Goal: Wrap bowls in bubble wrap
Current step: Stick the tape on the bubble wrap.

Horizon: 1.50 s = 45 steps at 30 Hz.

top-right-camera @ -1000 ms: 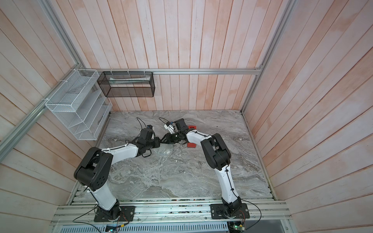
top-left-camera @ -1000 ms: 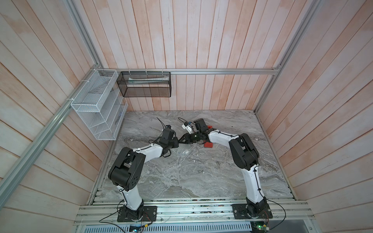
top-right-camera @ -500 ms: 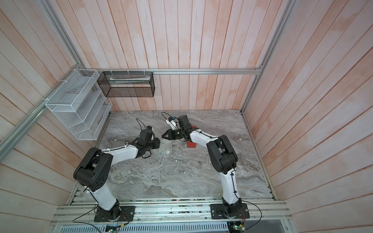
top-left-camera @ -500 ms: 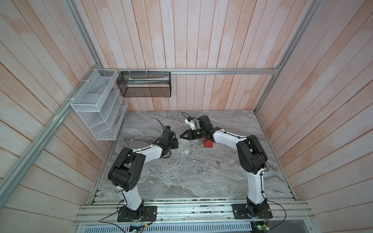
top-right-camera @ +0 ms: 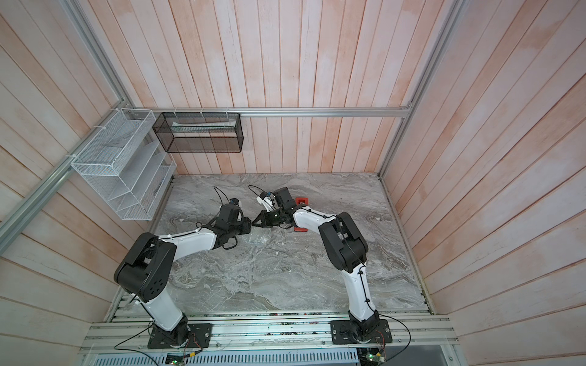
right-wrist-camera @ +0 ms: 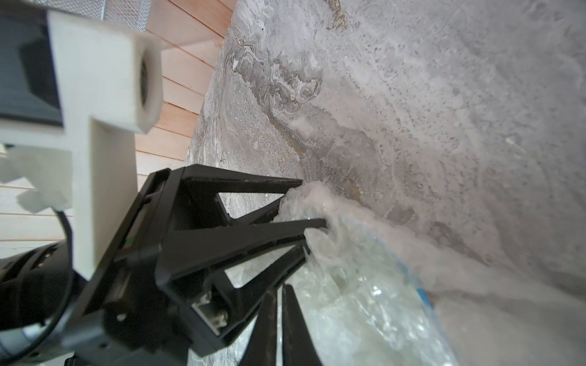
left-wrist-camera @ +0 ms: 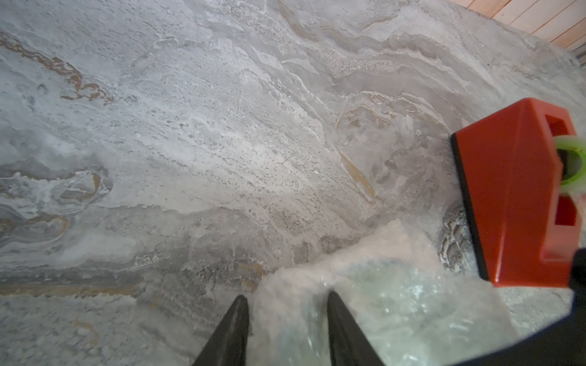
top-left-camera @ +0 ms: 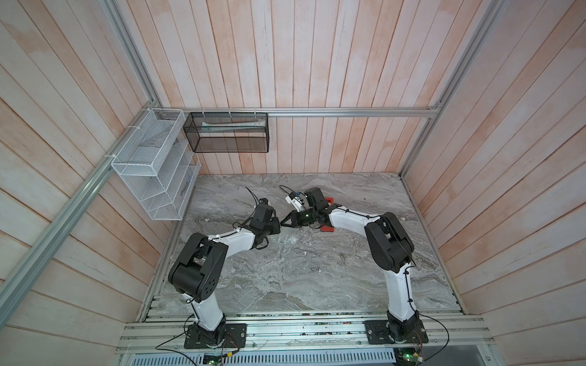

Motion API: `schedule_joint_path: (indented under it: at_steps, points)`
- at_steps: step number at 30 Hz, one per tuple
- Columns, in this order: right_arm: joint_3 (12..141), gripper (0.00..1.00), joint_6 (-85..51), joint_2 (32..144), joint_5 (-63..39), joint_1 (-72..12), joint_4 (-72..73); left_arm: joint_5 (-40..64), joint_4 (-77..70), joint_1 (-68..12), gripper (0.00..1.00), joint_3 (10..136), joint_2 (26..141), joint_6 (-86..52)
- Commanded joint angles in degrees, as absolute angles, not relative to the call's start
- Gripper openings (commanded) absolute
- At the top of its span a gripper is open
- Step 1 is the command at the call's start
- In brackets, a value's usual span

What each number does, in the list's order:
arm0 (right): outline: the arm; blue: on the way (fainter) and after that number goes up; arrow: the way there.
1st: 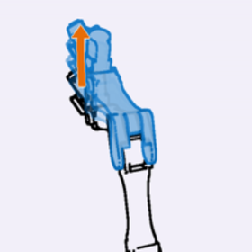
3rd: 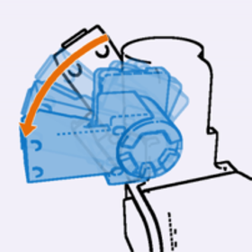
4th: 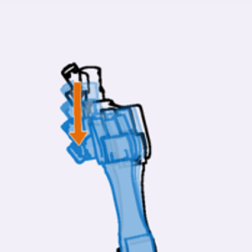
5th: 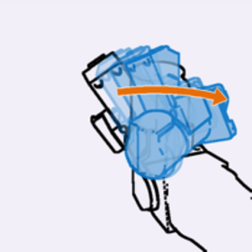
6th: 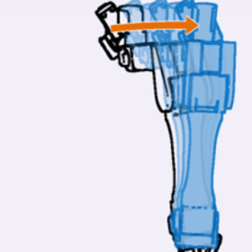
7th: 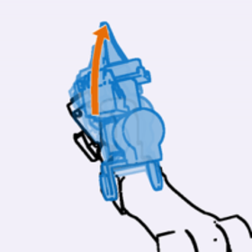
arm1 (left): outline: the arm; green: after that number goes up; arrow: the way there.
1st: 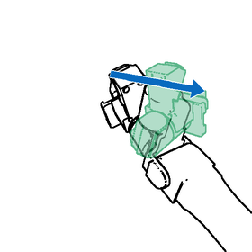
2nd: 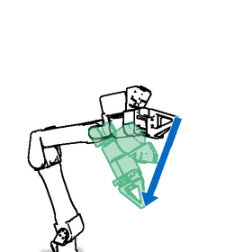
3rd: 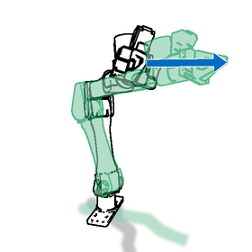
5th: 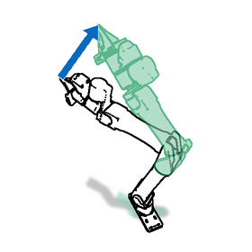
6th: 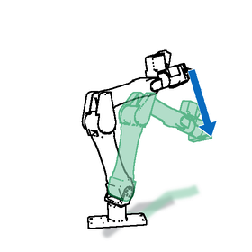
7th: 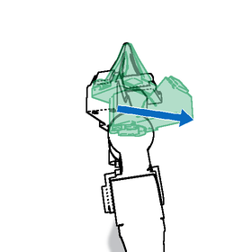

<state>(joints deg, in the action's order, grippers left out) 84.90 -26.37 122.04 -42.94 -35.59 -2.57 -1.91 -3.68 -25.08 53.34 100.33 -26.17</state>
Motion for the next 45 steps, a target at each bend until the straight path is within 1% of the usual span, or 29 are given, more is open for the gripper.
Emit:
schedule_joint_path:
  at_steps: [1, 10, 14, 20, 27, 32, 37, 45]
  points:
    - [83.44, 0.08, -26.19, 122.18, -43.07, -35.60, -4.08, -2.51, -2.55, -25.31, 0.42, 52.07, 99.14, -26.25]
    - [82.60, 0.05, -26.26, 123.81, -42.04, -35.70, -5.03, -2.72, -2.11, -25.26, 0.42, 52.35, 99.31, -26.20]
    - [82.72, 0.04, -24.07, 123.92, -39.28, -36.08, -6.91, -2.24, -1.86, -25.31, 0.42, 52.86, 99.75, -26.20]
    - [82.01, 0.04, -16.86, 122.49, -33.94, -38.95, -6.20, -1.01, 0.47, -25.22, 0.41, 54.46, 99.72, -26.63]
    - [83.87, 0.04, -13.97, 123.68, -29.73, -40.08, -8.07, 0.94, 4.51, -25.11, 0.41, 56.11, 97.67, -28.27]
    - [85.54, 0.03, -14.29, 124.64, -28.98, -39.90, -8.94, 0.44, 4.16, -25.14, 0.44, 54.65, 95.65, -28.14]
    - [86.12, 0.03, -14.33, 125.22, -28.65, -39.85, -9.09, 0.82, 2.69, -25.04, 0.50, 52.77, 94.16, -27.08]
    - [86.40, 0.03, -14.59, 125.26, -28.79, -39.75, -9.23, 3.79, 1.02, -25.04, 0.51, 52.09, 95.70, -25.20]
